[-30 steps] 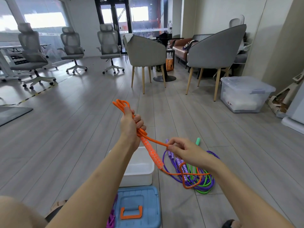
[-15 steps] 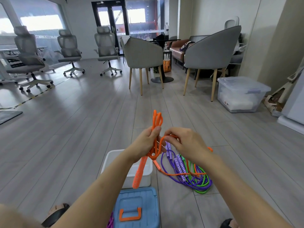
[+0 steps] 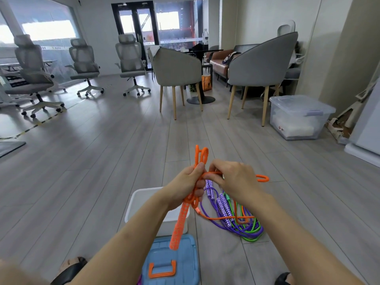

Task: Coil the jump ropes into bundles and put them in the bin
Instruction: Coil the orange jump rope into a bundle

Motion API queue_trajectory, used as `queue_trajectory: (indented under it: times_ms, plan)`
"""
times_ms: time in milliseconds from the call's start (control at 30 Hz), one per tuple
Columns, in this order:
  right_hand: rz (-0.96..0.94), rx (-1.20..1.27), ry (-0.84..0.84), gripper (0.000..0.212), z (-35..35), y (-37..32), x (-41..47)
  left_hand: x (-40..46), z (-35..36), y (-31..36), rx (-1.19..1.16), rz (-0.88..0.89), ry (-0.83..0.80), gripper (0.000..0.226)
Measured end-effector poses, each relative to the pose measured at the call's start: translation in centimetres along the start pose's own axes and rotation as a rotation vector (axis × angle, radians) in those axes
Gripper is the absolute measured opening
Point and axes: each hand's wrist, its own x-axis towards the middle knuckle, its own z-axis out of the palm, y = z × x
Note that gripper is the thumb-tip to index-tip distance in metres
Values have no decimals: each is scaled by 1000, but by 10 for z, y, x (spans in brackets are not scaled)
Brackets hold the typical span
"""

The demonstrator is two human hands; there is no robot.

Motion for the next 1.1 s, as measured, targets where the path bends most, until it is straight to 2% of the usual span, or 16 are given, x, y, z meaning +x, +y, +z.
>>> queue_trajectory:
  times_ms: [67, 133, 233, 367, 500, 600, 700, 767, 900, 1000, 1100]
  plan:
    - [-71, -47, -17, 40, 3, 10, -2, -2, -1, 2, 89, -48, -31, 33]
    - [-120, -54, -57, 25, 5, 20, -4, -4, -5, 5, 226, -107, -75, 33]
    - [-16, 50, -171, 11, 8, 38, -9, -5, -15, 9, 339, -170, -75, 33]
    - [150, 51, -129, 13, 20, 54, -17, -6, -26, 16, 147, -79, -6, 25]
    - [385, 494, 2, 28, 23, 44, -19, -4, -28, 18, -59, 29, 77, 24]
    - [484, 665, 96, 27, 24, 35, -16, -3, -29, 18, -86, 80, 133, 24]
    - [591, 948, 148, 25, 27, 33, -17, 0, -32, 19, -137, 117, 178, 23]
    - [693, 1021, 163, 21, 29, 37, -18, 2, -34, 19, -200, 154, 231, 23]
    - [811, 1087, 155, 11, 36, 49, -22, 7, -49, 25, -414, 304, 408, 23]
    - [871, 1204, 48, 26, 36, 58, -28, 6, -67, 32, -513, 391, 499, 25]
    - [865, 1091, -91, 40, 38, 59, -31, 5, -65, 33, -466, 354, 485, 24]
